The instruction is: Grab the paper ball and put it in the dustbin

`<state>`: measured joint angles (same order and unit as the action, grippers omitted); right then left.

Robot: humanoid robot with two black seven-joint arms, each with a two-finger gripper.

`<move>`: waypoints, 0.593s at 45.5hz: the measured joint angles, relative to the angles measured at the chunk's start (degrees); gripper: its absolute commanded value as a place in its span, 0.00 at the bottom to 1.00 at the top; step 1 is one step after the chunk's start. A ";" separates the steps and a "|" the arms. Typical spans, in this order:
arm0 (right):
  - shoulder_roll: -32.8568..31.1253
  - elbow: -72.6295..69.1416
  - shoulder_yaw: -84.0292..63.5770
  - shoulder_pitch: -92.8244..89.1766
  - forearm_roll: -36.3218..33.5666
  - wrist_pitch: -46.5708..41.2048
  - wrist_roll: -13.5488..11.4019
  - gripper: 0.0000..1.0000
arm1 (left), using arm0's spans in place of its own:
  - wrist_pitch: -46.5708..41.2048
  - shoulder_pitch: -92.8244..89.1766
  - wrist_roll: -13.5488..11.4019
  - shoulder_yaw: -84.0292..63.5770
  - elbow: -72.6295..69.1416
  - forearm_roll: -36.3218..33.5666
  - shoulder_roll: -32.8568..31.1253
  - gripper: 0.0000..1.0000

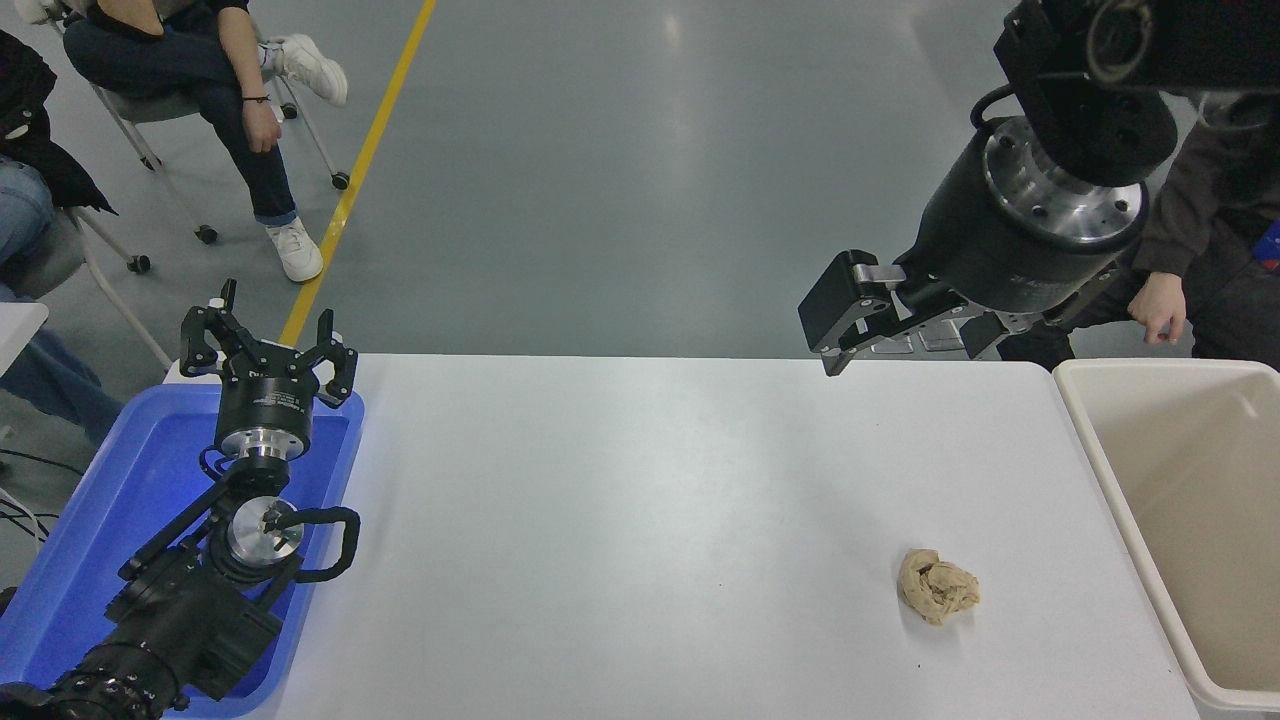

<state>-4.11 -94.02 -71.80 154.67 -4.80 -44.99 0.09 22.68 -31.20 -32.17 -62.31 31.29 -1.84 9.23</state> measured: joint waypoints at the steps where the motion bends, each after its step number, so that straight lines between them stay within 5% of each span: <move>1: 0.00 0.08 -0.02 -0.18 0.06 0.00 0.00 1.00 | 0.00 0.00 0.00 0.00 0.00 0.00 0.00 0.99; 27: -5.42 3.23 0.60 -10.91 7.14 4.39 0.12 1.00 | 0.00 0.07 -0.08 -0.01 0.00 0.00 -0.02 0.99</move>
<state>-9.53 -90.78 -71.20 143.76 2.34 -40.60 0.21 22.68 -31.13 -32.25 -62.32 31.29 -1.84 9.21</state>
